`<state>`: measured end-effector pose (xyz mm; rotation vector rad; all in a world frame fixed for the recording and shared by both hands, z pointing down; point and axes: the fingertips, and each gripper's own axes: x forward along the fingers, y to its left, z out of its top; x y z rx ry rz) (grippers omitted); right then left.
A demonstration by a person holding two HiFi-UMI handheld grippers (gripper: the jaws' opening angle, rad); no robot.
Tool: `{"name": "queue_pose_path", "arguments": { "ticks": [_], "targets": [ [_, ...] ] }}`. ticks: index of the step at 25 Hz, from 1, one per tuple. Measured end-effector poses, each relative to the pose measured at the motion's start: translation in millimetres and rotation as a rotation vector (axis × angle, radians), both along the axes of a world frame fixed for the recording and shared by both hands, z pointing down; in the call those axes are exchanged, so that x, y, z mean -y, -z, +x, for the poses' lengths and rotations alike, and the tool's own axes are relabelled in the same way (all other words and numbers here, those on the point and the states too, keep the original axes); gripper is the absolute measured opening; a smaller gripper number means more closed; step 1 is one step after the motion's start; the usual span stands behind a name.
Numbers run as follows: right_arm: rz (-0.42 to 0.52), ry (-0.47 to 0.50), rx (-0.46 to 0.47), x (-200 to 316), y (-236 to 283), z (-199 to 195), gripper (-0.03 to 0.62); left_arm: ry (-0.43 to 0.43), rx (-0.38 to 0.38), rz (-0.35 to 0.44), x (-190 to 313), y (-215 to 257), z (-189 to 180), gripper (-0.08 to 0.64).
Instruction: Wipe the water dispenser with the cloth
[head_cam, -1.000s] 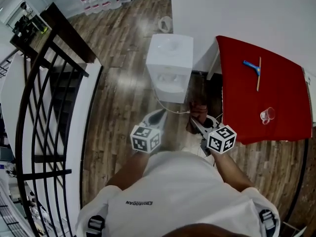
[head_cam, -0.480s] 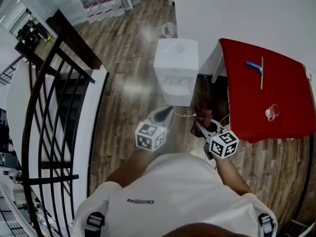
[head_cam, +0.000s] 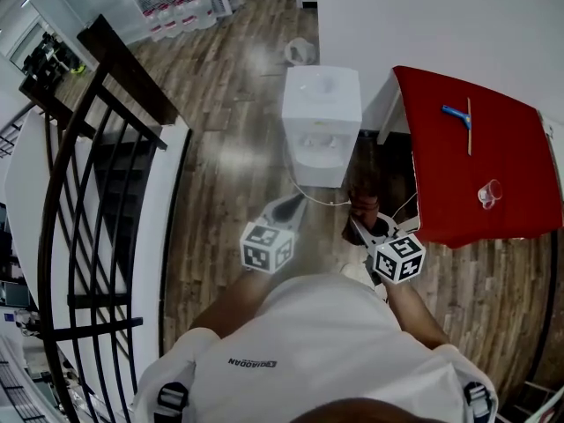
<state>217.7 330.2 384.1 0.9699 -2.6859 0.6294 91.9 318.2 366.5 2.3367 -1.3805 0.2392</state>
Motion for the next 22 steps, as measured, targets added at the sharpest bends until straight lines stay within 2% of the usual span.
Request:
{"name": "queue_pose_path", "arguments": {
  "ticks": [22],
  "targets": [
    [-0.003, -0.011, -0.030, -3.7, -6.2, -12.0, 0.084, -0.009, 0.020, -0.005, -12.4, -3.1, -15.6, 0.000]
  ]
}}
